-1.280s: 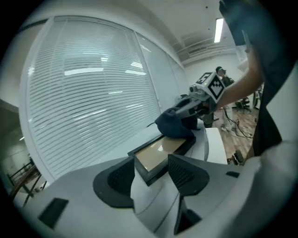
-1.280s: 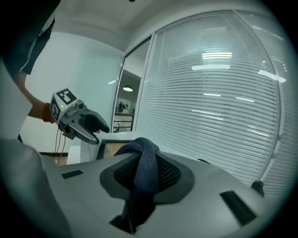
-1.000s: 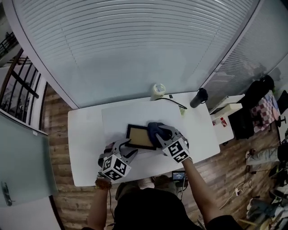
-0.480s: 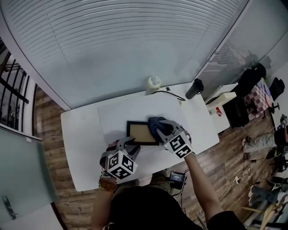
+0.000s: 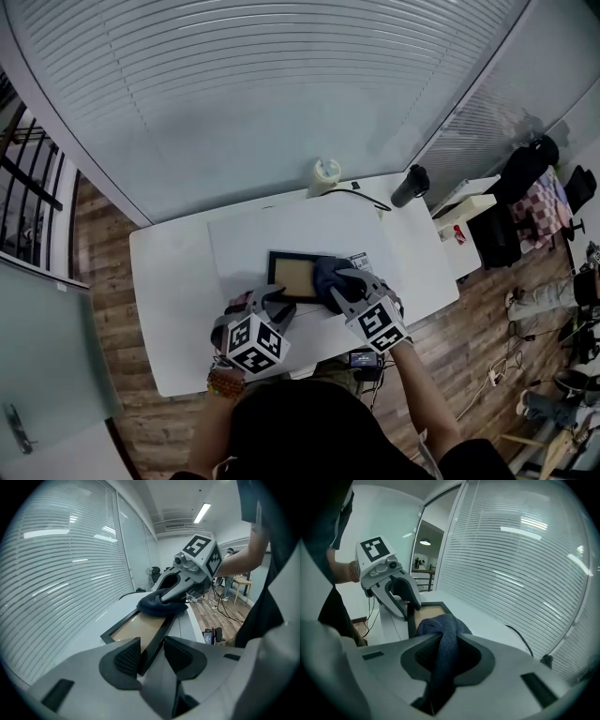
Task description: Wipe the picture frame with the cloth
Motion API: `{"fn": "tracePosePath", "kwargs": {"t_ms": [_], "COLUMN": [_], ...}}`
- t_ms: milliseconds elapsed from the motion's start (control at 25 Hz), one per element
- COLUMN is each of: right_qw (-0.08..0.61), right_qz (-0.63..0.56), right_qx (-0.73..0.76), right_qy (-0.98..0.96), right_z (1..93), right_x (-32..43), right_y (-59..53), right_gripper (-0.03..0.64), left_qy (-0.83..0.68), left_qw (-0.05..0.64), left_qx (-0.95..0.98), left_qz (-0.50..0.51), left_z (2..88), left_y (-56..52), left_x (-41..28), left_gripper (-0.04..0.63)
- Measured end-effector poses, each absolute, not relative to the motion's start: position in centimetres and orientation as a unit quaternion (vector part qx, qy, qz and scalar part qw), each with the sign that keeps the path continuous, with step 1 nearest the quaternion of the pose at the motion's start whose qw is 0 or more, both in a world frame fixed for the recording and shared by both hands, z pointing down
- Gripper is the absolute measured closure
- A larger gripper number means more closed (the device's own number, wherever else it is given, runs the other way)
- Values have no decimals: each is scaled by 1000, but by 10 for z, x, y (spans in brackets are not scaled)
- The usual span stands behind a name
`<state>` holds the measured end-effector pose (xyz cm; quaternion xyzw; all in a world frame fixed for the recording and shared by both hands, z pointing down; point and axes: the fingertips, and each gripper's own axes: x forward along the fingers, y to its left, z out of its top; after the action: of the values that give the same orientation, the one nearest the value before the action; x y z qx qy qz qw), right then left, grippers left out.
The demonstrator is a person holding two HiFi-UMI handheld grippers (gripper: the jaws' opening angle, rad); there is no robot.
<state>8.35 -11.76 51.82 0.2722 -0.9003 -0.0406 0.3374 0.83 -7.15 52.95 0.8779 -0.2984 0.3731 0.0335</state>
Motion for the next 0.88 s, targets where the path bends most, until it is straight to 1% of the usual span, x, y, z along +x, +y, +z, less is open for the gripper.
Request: {"fn": "tracePosePath", "kwargs": {"t_ms": [280,440,520,600,680,720,800,880], "right_qw": [348,355,336,289,236,226,249,302], "right_qz": [-43,-37,-13,12,13,0,-40,-64], "right_qx": [254,213,172,158,189,210,239,229], "right_qy": [-901,-910,-926,-944,-953,-951,-938,-923], "right_z": [520,522,518,502,477,469,469,489], "right_x": [87,85,81,83,92,98,104,100], "right_y": [-85,-71,-64,-69,-95,-112,-146,-164], "right_gripper": [566,566,566,566,565,565,565,565], "left_qy": [-299,-299,-297,-289,-280,-278,-275,-275], "left_qw": [37,36,31,23,16,13,13,19], "left_qx": [877,877,879,883,887,887,888,887], "left_qz": [374,373,373,370,368,368,369,371], "left_z": [530,529,530,530,529,529,529,529], "left_y": [-70,-70,-70,-69,-67,-67,-69,-68], "left_x": [10,10,9,9,8,8,7,6], "left_gripper": [437,436,436,438,441,446,449,449]}}
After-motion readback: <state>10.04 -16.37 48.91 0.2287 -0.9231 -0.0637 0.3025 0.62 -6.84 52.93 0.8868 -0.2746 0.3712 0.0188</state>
